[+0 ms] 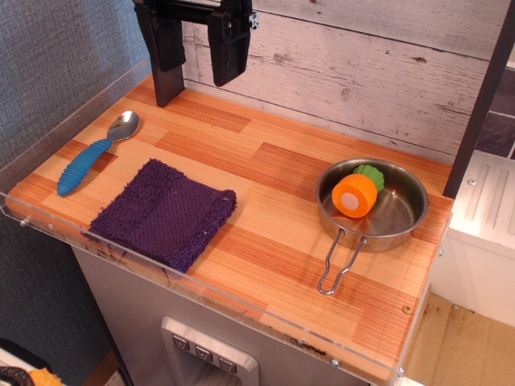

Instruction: Move the pineapple closer to the blue spoon against the wall.

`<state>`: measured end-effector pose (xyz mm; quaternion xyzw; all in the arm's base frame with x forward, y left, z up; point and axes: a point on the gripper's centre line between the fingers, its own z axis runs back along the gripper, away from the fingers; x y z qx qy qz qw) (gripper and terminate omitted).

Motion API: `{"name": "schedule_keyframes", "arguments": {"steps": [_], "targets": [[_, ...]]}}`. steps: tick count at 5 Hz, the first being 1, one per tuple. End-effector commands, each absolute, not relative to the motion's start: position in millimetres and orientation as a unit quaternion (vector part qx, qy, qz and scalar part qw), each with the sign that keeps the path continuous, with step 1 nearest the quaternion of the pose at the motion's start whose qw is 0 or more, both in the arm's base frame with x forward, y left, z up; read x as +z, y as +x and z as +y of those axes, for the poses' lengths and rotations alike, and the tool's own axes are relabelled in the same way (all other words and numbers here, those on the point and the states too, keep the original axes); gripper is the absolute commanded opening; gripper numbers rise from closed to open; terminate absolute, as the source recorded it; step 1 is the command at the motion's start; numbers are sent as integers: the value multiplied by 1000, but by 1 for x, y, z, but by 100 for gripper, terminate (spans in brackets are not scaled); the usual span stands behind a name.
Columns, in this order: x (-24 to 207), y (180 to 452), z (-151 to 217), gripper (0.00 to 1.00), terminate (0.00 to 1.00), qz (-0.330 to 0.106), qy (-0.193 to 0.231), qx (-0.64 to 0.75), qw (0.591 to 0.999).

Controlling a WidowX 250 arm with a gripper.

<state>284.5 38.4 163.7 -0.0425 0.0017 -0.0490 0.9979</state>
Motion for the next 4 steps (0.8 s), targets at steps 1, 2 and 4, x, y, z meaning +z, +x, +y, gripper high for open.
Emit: {"name": "schedule_keyframes", "arguments": {"steps": [1, 2, 4], "targets": [[164, 285, 38, 100, 0, 2, -42, -49, 998], [163, 297, 17, 100, 0, -27, -56, -106, 992], [149, 325, -62, 100, 0, -81, -13, -141, 987]]}}
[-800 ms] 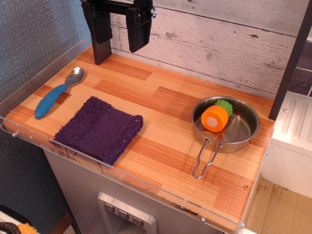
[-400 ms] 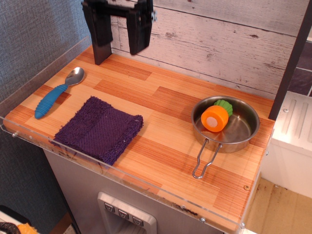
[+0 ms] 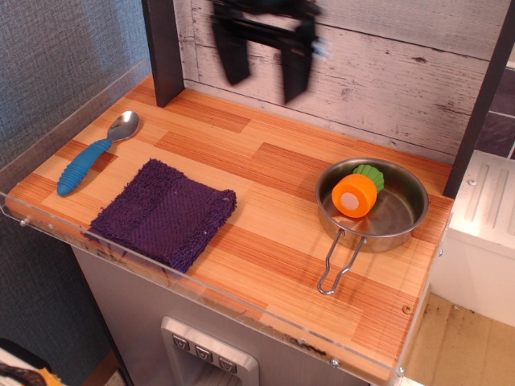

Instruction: Move the pineapple closer to the blue spoon against the wall.

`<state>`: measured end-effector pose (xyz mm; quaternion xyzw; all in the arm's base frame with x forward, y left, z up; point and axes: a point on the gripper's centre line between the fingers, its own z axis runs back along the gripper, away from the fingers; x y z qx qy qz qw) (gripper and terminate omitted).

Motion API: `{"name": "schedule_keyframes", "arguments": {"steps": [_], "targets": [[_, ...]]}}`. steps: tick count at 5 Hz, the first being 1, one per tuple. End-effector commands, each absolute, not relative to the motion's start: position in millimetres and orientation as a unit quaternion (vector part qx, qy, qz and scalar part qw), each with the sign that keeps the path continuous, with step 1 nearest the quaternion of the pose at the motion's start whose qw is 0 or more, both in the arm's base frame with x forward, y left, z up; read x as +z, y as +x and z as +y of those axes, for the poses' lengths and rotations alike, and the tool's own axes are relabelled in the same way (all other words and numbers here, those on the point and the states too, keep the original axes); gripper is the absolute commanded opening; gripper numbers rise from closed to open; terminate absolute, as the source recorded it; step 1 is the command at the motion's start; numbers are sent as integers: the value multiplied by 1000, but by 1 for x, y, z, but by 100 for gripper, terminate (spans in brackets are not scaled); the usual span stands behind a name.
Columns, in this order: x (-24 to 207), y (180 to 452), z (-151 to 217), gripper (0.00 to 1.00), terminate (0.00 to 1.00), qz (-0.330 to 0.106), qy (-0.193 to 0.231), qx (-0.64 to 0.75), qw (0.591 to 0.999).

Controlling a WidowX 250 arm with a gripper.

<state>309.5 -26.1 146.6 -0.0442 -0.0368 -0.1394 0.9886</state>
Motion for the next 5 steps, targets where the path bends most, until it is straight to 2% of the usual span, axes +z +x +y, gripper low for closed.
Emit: {"name": "schedule_keyframes", "arguments": {"steps": [1, 2, 3, 4, 5], "targets": [[128, 343, -82, 100, 0, -109, 11, -122, 986], [107, 361, -84, 100, 0, -138, 6, -83, 987], [91, 370, -83, 100, 0, -136, -1, -75, 988], [77, 374, -85, 100, 0, -115, -19, -82, 990], [65, 370, -91, 100, 0, -84, -19, -94, 992]]}}
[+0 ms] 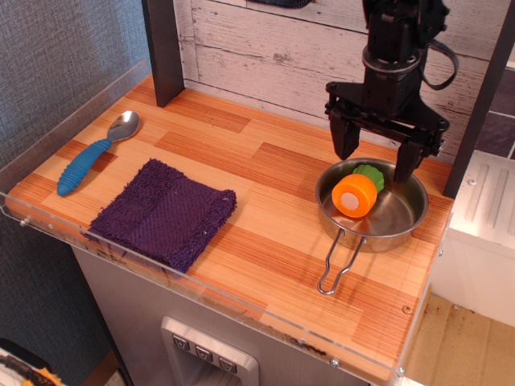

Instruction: Move the pineapple closer to the blue spoon against the wall.

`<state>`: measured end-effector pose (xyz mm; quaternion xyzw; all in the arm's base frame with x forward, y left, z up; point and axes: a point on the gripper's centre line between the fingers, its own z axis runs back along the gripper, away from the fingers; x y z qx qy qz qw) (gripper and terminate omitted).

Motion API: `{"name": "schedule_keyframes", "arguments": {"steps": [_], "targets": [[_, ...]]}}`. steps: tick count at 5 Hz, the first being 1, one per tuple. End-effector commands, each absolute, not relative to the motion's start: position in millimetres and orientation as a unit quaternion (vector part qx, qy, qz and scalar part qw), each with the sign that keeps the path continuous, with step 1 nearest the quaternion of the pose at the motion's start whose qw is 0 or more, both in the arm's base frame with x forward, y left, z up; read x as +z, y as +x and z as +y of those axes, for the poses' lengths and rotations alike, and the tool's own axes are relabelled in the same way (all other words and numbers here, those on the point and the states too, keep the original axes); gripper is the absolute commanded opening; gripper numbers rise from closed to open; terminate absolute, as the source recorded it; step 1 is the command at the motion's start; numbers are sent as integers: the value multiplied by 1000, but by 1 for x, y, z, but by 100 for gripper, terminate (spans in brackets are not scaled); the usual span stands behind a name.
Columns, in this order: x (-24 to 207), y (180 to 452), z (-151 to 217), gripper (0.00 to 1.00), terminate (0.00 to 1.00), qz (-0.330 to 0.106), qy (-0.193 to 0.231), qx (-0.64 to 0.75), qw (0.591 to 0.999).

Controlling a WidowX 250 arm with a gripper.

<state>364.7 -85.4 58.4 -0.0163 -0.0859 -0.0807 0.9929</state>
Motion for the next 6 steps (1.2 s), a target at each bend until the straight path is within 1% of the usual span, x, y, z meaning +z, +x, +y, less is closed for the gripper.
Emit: {"name": "schedule_keyframes", "arguments": {"steps": [1, 2, 3, 4, 5, 6], "targets": [[46, 369, -94, 100, 0, -53, -21, -91, 994], [35, 369, -95, 100, 0, -33, -18, -93, 995], [28, 370, -99, 0, 0, -22, -19, -106, 994], [46, 374, -102, 0, 0, -38, -26, -116, 992], [97, 380, -94, 0, 0, -87, -45, -124, 987], [138, 382, -44, 0, 0, -101, -34, -101, 989]]}}
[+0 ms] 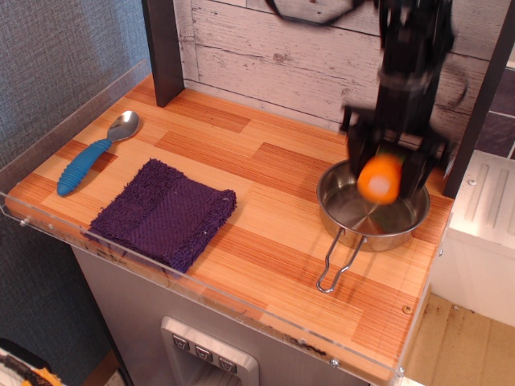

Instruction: Move the pineapple closer to the blue spoon against the wall.

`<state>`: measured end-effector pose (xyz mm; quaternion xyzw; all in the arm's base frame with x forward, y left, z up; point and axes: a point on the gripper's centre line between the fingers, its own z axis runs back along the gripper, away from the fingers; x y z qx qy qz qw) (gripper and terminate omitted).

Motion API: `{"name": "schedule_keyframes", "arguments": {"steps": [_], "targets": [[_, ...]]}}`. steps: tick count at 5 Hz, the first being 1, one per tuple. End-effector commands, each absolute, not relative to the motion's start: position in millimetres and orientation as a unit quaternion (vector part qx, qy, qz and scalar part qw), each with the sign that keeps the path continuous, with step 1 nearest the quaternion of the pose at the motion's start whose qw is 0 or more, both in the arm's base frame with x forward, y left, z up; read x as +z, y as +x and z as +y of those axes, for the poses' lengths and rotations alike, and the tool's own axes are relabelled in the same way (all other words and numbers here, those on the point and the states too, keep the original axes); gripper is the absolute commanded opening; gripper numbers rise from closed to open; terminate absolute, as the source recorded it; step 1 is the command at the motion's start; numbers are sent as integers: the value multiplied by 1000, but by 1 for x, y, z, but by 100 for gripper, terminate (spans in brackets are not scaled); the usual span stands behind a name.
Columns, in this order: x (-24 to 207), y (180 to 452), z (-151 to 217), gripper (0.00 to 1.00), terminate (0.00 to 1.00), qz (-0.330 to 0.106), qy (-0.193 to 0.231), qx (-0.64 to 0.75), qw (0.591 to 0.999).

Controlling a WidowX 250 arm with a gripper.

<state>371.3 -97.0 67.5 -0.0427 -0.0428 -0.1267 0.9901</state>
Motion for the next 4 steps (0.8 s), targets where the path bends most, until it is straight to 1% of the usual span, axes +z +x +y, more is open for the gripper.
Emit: {"name": "schedule_keyframes", "arguments": {"steps": [1, 2, 3, 4], "targets": [[135, 388, 2, 0, 0, -62, -7, -91, 994], [116, 383, 51, 0, 0, -31, -2, -86, 996], [93, 372, 99, 0, 0, -21, -12, -94, 995], [80, 363, 120, 0, 0, -10, 2, -117, 993]]}}
